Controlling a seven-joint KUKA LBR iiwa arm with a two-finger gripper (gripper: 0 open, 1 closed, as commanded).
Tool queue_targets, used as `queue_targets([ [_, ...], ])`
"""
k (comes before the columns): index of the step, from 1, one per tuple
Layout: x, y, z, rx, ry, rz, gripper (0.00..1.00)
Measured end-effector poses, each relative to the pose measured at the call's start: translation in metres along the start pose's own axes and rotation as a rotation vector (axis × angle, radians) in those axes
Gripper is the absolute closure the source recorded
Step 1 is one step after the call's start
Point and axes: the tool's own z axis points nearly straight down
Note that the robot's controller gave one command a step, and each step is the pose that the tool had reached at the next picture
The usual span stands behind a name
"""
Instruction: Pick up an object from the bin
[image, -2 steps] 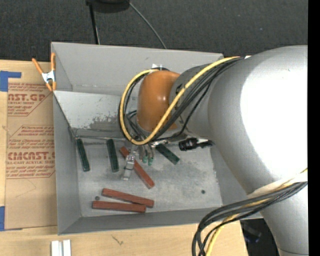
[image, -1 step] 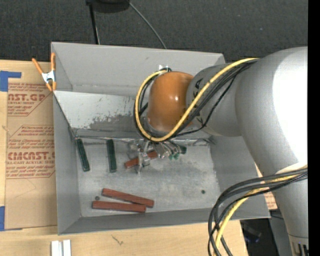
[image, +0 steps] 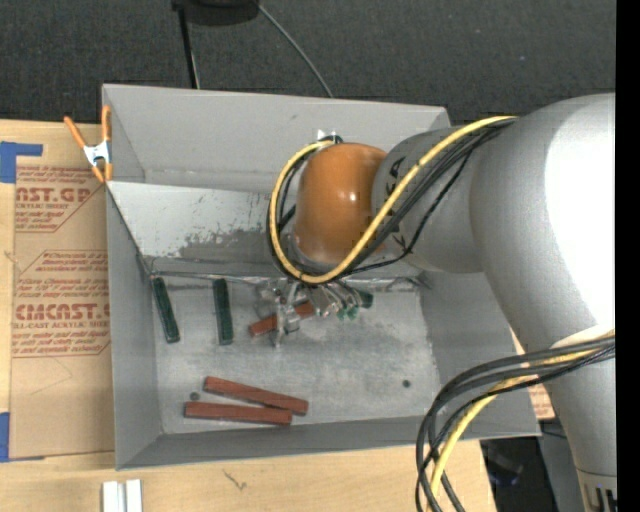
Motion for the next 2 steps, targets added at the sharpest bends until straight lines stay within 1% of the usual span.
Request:
queue_targets([
  [1, 0.0056, 0.0115, -0.0651, -0.001, 0.006, -0.435, 1.0],
  [2, 0.0056, 0.0114, -0.0651, -0.001, 0.006, -0.435, 1.0],
])
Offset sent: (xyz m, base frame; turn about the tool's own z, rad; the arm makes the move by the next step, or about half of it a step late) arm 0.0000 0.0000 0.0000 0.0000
